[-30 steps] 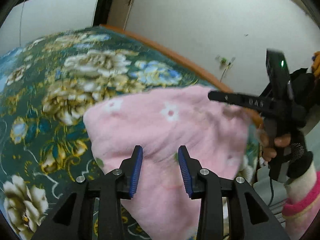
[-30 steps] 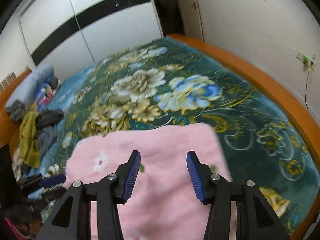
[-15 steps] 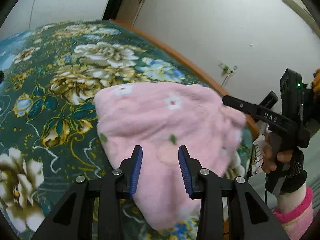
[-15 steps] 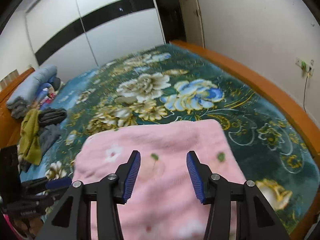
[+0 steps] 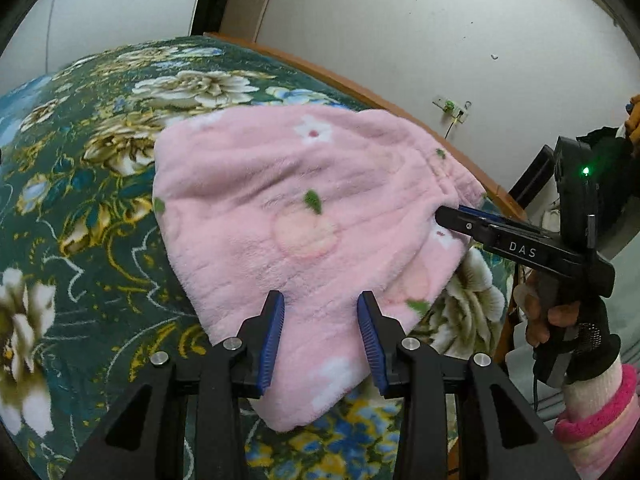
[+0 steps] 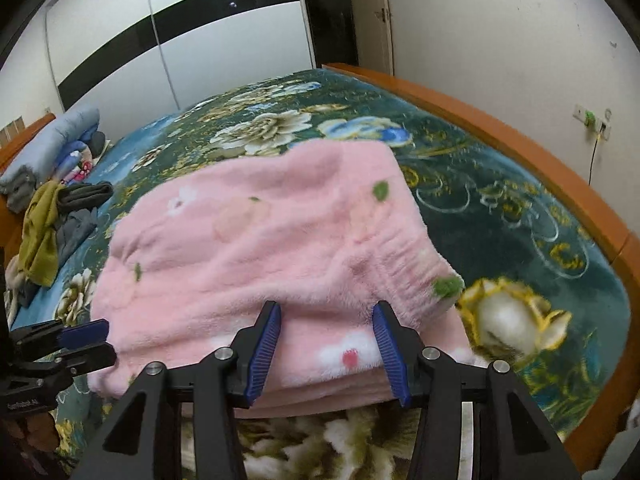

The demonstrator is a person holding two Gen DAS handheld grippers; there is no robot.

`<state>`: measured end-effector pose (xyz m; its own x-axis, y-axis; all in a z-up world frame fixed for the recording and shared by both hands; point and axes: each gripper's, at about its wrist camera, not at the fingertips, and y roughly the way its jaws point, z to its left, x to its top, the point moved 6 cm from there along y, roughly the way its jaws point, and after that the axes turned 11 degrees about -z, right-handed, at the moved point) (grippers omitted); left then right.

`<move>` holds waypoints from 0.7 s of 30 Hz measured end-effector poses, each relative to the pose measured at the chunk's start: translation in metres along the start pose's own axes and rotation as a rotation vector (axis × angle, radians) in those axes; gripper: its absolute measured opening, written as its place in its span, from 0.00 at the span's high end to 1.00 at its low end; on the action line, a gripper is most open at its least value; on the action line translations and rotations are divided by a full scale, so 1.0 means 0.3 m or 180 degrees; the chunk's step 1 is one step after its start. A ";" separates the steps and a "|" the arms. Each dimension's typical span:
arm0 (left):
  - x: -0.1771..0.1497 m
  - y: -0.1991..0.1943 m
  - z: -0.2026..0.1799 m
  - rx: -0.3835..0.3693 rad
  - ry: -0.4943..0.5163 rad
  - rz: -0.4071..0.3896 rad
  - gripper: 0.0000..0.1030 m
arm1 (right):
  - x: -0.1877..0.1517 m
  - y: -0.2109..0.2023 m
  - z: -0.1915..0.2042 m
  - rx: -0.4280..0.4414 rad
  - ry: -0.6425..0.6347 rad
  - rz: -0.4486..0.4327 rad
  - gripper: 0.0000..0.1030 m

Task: Fold clothes
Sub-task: 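Lower the folded fleece onto the blanket and open both grippers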

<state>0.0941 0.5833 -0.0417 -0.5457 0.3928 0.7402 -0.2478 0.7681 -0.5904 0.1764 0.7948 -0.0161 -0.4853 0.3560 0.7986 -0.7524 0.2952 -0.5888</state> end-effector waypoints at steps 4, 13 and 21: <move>-0.022 0.026 0.016 -0.0005 -0.0042 0.0087 0.62 | -0.026 0.034 -0.040 0.0107 0.0248 -0.0009 0.49; -0.031 -0.081 -0.027 0.0032 0.0016 -0.0054 0.62 | -0.018 -0.097 0.054 0.0212 0.0224 -0.0208 0.49; -0.146 -0.130 -0.011 0.0316 -0.0004 0.0069 0.56 | -0.161 -0.120 0.105 0.0151 0.0160 -0.0007 0.47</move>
<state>0.1302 0.5377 -0.0500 -0.5527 0.4081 0.7266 -0.3140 0.7057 -0.6352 0.2130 0.7391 -0.0294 -0.4616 0.3999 0.7918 -0.7743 0.2540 -0.5797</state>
